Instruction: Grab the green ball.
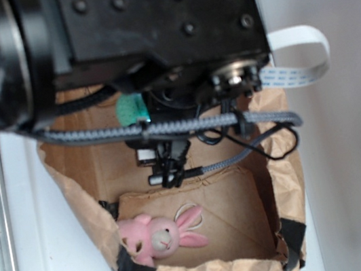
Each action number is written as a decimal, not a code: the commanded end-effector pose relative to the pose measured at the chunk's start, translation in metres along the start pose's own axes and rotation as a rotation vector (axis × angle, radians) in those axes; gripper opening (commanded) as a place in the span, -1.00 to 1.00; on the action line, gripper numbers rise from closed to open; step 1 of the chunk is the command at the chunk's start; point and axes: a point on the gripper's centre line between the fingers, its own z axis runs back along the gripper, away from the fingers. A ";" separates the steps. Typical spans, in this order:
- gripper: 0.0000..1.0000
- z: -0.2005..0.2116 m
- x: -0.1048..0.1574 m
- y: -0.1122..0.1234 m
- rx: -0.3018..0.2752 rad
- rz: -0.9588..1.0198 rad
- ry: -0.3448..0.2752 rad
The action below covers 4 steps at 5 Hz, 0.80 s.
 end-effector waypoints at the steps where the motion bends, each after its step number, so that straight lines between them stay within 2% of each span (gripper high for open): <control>1: -1.00 0.064 -0.003 -0.022 -0.228 0.044 -0.235; 2: -1.00 0.071 0.000 -0.025 -0.261 0.058 -0.242; 4: -1.00 0.069 0.003 -0.032 -0.249 0.059 -0.257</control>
